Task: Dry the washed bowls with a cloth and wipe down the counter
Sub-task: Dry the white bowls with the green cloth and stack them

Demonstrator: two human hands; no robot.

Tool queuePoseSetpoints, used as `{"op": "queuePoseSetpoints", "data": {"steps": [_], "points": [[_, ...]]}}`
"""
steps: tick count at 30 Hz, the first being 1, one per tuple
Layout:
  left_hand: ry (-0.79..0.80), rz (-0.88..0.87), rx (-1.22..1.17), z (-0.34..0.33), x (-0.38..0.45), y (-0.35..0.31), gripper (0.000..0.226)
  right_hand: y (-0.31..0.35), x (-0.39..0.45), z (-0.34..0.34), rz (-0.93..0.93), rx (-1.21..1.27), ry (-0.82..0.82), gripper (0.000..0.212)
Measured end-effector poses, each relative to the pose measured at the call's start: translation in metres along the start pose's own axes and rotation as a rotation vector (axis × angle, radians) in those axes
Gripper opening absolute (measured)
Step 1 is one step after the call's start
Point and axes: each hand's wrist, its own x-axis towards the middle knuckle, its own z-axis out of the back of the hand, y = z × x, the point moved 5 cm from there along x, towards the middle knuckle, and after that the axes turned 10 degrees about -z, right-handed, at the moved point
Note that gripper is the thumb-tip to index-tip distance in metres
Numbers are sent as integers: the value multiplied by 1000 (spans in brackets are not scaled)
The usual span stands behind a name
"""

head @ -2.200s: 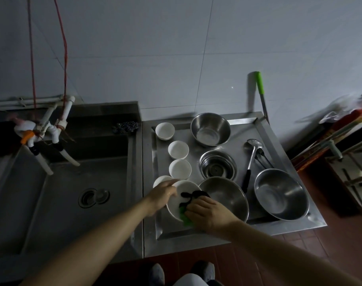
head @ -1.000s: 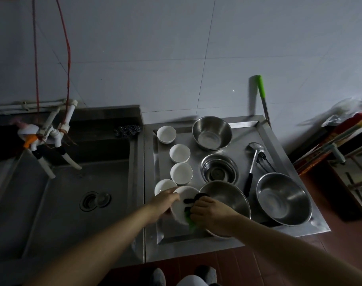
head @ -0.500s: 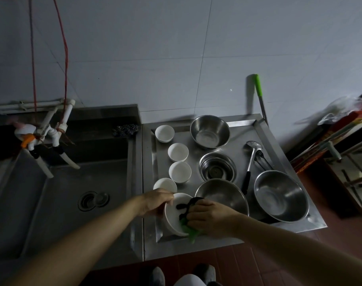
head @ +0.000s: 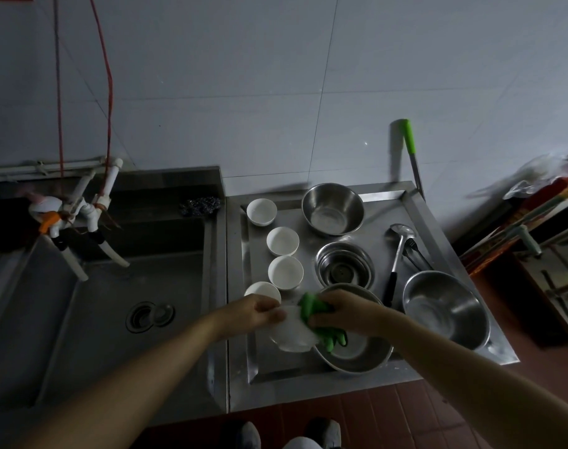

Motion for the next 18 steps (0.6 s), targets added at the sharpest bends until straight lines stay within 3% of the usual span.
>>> {"op": "queuePoseSetpoints", "data": {"steps": [4, 6, 8, 14, 18], "points": [[-197, 41, -512, -6, 2, 3, 49, -10, 8, 4, -7, 643, -99, 16], [-283, 83, -572, -9, 4, 3, 37, -19, 11, 2, 2, 897, -142, 31], [-342, 113, -608, -11, 7, 2, 28, -26, 12, 0, -5, 1041, -177, 32], [-504, 148, -579, -26, 13, -8, 22, -28, 18, -14, 39, 964, -224, 32], [-612, 220, -663, -42, 20, -13, 22, -7, 24, -35, 157, 803, -256, 47]]}}
